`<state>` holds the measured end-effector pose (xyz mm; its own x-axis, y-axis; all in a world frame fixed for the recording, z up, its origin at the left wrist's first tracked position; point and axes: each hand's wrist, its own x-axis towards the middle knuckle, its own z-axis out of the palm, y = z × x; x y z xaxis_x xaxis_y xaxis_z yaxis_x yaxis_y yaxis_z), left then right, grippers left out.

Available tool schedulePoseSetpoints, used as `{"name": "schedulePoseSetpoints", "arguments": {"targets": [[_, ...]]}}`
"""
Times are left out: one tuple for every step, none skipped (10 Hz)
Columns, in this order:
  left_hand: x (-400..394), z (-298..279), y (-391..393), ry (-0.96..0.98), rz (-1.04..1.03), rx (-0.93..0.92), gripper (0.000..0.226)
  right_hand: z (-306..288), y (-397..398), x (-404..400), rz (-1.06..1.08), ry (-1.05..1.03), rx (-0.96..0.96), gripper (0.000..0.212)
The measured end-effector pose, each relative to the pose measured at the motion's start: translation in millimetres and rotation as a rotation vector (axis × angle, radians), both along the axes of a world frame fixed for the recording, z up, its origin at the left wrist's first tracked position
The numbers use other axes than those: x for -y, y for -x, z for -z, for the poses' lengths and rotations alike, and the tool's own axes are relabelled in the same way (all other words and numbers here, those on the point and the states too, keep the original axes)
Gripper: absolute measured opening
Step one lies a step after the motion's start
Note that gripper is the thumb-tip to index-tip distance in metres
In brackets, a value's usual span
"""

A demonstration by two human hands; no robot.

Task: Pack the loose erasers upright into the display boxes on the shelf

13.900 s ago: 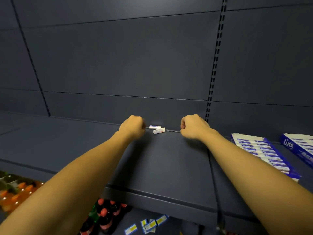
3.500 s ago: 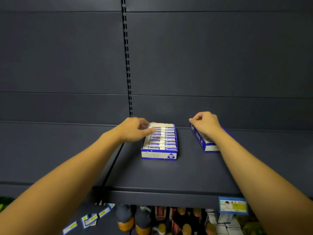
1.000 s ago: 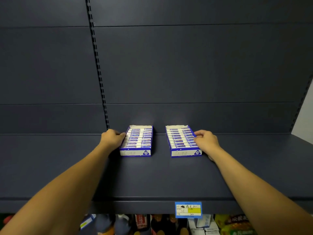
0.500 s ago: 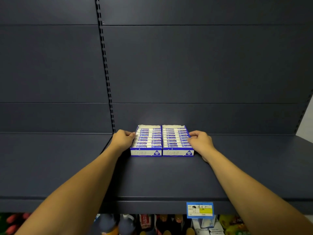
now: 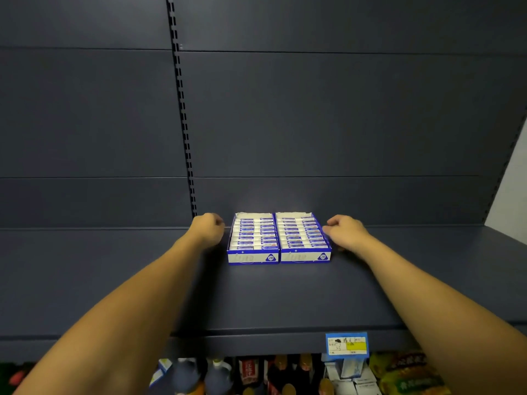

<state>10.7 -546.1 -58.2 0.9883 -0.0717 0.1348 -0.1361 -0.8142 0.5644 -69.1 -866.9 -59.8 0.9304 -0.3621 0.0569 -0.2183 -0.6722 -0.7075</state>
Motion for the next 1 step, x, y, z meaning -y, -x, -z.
{"name": "schedulePoseSetpoints", "arguments": {"targets": [[-8.5,-9.7,0.2,-0.088,0.019,0.027,0.030,-32.2,10.4,9.9,0.085,0.174,0.115,0.043]]}}
